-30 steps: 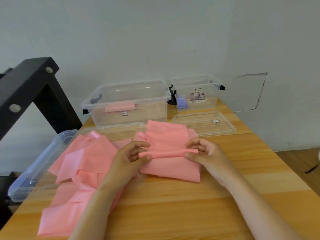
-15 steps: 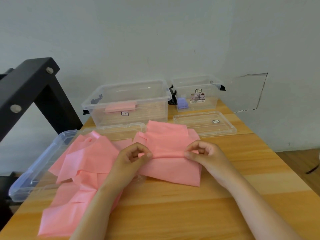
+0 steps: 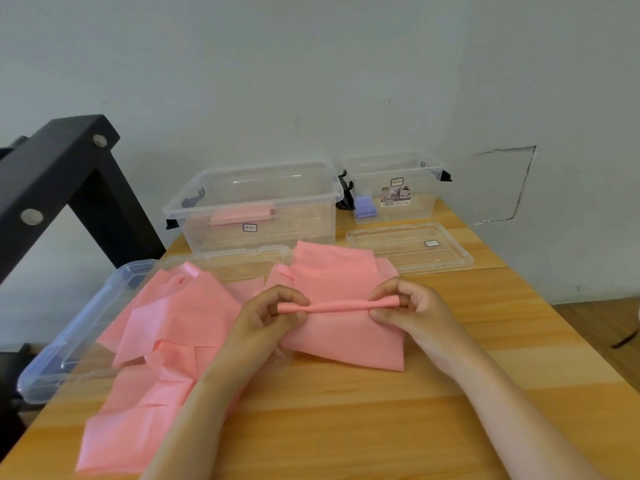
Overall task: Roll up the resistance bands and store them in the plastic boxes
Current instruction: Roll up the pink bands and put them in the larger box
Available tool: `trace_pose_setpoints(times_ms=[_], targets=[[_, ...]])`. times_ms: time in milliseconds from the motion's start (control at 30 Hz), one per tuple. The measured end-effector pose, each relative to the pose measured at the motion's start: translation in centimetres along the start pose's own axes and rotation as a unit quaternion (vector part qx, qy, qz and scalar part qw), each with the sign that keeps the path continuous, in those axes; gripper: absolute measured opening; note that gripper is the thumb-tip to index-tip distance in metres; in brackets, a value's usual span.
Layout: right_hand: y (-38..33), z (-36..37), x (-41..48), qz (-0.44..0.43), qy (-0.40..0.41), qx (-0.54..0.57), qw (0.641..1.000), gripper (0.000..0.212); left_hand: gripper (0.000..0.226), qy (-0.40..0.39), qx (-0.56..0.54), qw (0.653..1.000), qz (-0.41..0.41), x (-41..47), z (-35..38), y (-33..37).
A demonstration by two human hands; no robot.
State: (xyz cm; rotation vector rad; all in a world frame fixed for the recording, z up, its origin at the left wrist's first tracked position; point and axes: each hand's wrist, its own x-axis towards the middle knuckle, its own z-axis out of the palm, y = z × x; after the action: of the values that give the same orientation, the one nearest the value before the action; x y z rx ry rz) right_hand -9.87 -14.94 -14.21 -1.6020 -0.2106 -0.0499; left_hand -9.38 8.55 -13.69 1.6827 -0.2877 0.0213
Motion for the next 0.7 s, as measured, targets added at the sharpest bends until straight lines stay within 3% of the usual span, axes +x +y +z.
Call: trace_pose_setpoints(times_ms=[133,233,433,700], targets=[[-0.05,0.16,-0.03,-0.013,0.014,-0.015,1.0,0.01,0.007,0.011,0.015,1.0,0.007,0.12,0.15,-0.04],[0.08,0.18,-0.02,0.004,0.017,-0.012,1.0,0.016,0.018,0.016,0.003,1.0,-0.014,0.22,0.02,-0.34],[0.34,0.1,0.03,-0.007,0.017,-0.041,0.999,0.012,0.004,0.005,0.015,1.0,-0.01,0.45,-0.15,-0.61],[0.12,0.22,0.0,-0.012,0.011,-0.02,1.0,0.015,0.007,0.015,0.014,1.0,-0.002,0.18,0.17,-0.27]])
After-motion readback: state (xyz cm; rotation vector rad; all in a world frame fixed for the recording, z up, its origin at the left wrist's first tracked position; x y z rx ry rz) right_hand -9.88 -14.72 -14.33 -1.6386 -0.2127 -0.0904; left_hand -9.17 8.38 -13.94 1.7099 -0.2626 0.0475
